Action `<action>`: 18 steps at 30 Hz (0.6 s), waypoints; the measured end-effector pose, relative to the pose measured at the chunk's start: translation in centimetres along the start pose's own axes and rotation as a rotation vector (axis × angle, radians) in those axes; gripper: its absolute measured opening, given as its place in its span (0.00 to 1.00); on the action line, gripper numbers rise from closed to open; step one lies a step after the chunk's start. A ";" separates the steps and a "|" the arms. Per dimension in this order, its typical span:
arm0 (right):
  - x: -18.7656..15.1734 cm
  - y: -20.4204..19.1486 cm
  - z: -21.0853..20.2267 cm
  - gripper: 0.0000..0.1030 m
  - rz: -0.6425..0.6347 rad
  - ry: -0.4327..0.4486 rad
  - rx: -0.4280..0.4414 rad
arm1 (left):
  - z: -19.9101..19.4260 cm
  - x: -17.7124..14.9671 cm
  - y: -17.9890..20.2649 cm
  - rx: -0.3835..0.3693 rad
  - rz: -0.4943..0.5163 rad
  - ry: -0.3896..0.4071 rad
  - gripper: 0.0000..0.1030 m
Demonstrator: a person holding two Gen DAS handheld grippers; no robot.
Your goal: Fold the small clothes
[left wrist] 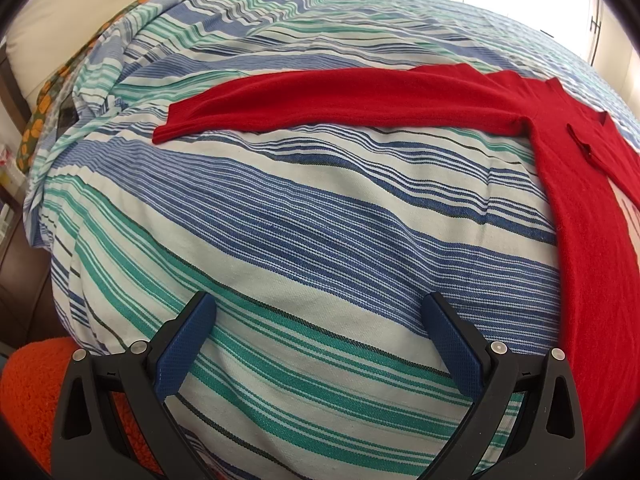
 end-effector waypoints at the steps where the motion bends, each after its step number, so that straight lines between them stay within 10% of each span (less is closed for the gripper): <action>1: 0.0 0.0 0.0 0.70 -0.002 0.000 0.000 | 0.0 0.0 0.0 0.000 0.000 0.000 0.99; 18: 5.0 -1.9 -6.6 0.76 -0.058 -0.057 -0.118 | 0.0 0.0 0.1 0.022 0.002 0.008 1.00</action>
Point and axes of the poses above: each gripper's, at about its wrist camera, not at the fingertips, and z roughly the way its jaws point, y to its right, x to its top, the point moved 9 cm from there along z, roughly the way its jaws point, and after that the axes turned 5 degrees about -y, right-handed, at the moved point
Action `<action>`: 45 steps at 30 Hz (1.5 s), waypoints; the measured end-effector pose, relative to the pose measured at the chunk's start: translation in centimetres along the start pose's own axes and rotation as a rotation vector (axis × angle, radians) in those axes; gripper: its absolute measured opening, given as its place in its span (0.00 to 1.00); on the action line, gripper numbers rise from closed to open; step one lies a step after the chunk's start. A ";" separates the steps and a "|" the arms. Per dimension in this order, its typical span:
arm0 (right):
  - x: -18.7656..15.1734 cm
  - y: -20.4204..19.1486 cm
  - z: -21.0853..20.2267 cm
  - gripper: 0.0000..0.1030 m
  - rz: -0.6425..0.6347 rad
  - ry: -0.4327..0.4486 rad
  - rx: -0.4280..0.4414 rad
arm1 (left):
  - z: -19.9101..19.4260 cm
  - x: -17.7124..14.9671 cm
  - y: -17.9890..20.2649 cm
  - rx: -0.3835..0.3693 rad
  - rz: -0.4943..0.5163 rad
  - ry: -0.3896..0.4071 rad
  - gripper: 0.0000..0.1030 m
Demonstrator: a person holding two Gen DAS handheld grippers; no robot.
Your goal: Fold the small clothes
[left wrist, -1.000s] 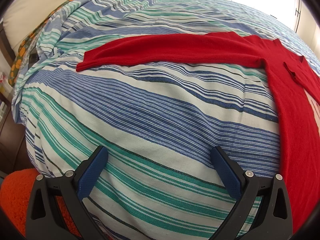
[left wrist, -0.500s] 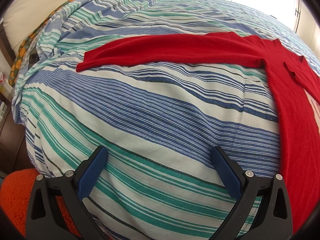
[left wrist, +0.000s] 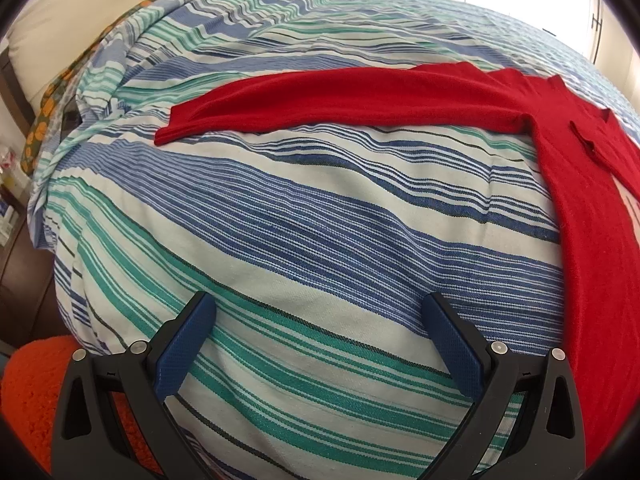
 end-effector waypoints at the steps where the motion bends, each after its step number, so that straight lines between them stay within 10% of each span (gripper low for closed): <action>1: 0.4 -0.3 -0.8 0.76 -0.013 0.006 0.007 | 0.0 0.0 0.0 0.000 0.000 0.001 1.00; 16: 4.0 -2.8 -7.4 0.80 -0.159 0.082 -0.041 | 0.0 0.0 0.0 0.000 0.002 0.007 1.00; 45: 4.1 -3.2 -7.8 0.80 -0.236 0.074 -0.122 | 0.0 -0.1 0.0 0.000 0.003 0.009 1.00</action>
Point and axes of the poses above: each gripper's, at about its wrist camera, not at the fingertips, and z roughly the way its jaws point, y to its right, x to its top, the point moved 9 cm from there along z, roughly the way its jaws point, and after that the axes turned 5 degrees about -y, right-handed, at the moved point
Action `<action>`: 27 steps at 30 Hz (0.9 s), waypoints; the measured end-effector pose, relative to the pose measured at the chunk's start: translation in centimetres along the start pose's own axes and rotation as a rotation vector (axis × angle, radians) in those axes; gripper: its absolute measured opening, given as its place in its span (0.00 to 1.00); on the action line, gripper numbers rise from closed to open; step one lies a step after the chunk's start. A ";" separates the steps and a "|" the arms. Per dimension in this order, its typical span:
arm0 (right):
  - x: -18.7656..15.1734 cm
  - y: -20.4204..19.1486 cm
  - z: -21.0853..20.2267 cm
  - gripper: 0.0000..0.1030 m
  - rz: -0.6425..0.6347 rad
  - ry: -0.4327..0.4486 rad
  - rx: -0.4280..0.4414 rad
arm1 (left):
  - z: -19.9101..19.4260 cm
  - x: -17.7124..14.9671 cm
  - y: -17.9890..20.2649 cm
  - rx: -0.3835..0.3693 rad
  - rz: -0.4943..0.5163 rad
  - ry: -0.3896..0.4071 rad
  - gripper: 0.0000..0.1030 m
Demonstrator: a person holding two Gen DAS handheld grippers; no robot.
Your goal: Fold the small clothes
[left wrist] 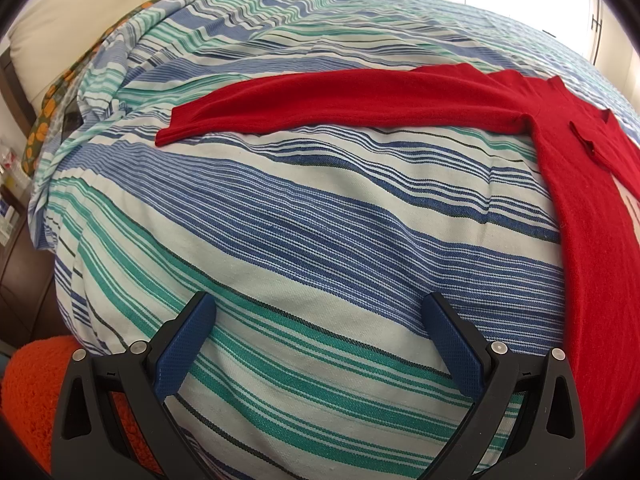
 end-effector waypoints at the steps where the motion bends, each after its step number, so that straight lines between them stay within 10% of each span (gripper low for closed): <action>1: 0.0 0.0 0.0 0.80 -0.001 0.000 -0.003 | 0.0 0.0 0.0 0.000 0.000 0.000 1.00; 15: -0.2 0.0 0.4 0.80 0.001 -0.004 -0.009 | -0.2 0.2 -0.1 -0.024 -0.016 -0.015 0.99; 22: -0.9 -3.1 1.2 0.80 -0.006 0.009 0.125 | -0.8 3.8 -3.8 -0.429 -0.362 -0.091 0.99; 27: -2.3 -6.6 2.4 0.80 -0.050 -0.031 0.200 | 2.3 9.2 -9.7 -0.554 -0.657 -0.068 0.97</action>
Point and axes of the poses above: each gripper's, at about its wrist camera, not at the fingertips, and z roughly the way its jaws point, y to its right, x to its top, the point moved 9 cm from there along z, roughly the way its jaws point, and after that the axes turned 5 degrees about -y, right-handed, at the moved point
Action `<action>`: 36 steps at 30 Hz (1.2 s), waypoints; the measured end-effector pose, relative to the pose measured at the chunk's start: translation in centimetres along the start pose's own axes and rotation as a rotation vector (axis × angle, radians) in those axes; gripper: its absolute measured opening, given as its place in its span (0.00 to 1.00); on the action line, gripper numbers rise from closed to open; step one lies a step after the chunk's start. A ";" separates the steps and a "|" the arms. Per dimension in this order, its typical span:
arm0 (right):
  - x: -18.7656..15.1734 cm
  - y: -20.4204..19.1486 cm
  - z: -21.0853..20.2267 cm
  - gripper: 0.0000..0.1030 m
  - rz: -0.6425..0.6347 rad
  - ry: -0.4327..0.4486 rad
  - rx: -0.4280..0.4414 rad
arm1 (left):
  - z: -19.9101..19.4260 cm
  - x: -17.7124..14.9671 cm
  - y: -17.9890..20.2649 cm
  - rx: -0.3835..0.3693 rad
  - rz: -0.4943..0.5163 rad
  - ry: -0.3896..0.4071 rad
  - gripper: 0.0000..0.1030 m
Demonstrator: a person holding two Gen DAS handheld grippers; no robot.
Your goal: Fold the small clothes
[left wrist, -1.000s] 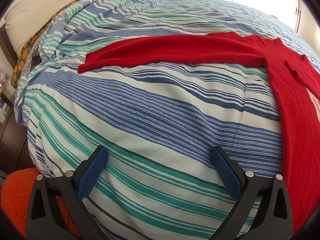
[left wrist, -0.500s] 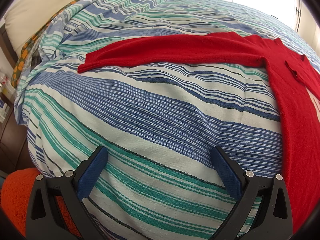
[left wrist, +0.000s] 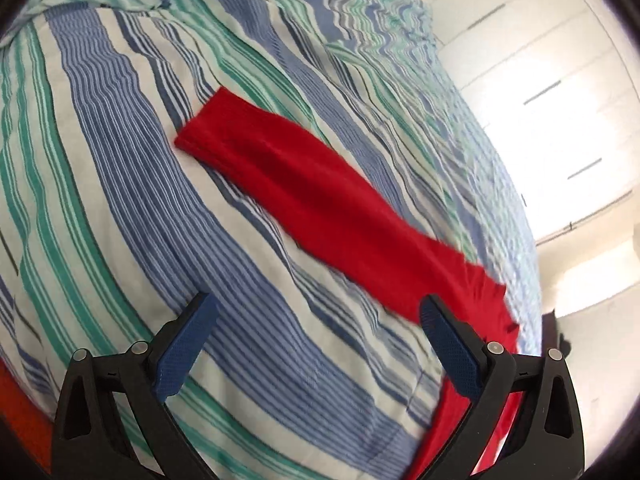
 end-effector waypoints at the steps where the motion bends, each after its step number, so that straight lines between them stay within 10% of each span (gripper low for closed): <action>1: -0.2 -0.5 0.2 0.80 -0.007 -0.005 0.010 | 0.4 1.4 -1.1 -0.013 -0.061 0.006 0.96; 6: -0.7 -2.4 1.1 0.81 -0.031 -0.027 0.046 | 1.8 5.5 -4.8 -0.100 -0.249 0.035 0.81; 12: -0.5 -3.2 2.5 0.81 -0.032 -0.058 0.066 | 2.8 8.8 -5.2 -0.073 -0.232 0.071 0.76; 16: 0.0 -3.3 2.9 0.81 -0.026 -0.055 0.072 | 3.6 9.8 -5.3 0.010 -0.166 0.063 0.43; 18: 0.1 -3.3 3.1 0.81 -0.019 -0.054 0.077 | 4.0 10.4 -5.7 0.045 -0.148 0.040 0.04; 21: -0.1 -3.2 3.3 0.81 -0.012 -0.053 0.086 | 3.3 10.7 -5.0 0.072 -0.123 0.013 0.03; 28: -2.0 -0.9 4.5 0.81 0.056 -0.059 0.084 | 0.2 7.4 12.8 -0.105 0.190 -0.023 0.03; 36: -5.5 5.7 5.5 0.81 0.217 -0.039 0.007 | 1.3 -8.5 37.5 -0.317 0.621 -0.193 0.03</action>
Point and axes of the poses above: each gripper's, at about its wrist camera, not at the fingertips, and z roughly the way its jaws point, y to its right, x to its top, the point moved 9 cm from there along z, roughly the way its jaws point, and after that the axes turned 5 degrees about -y, right-handed, at the moved point
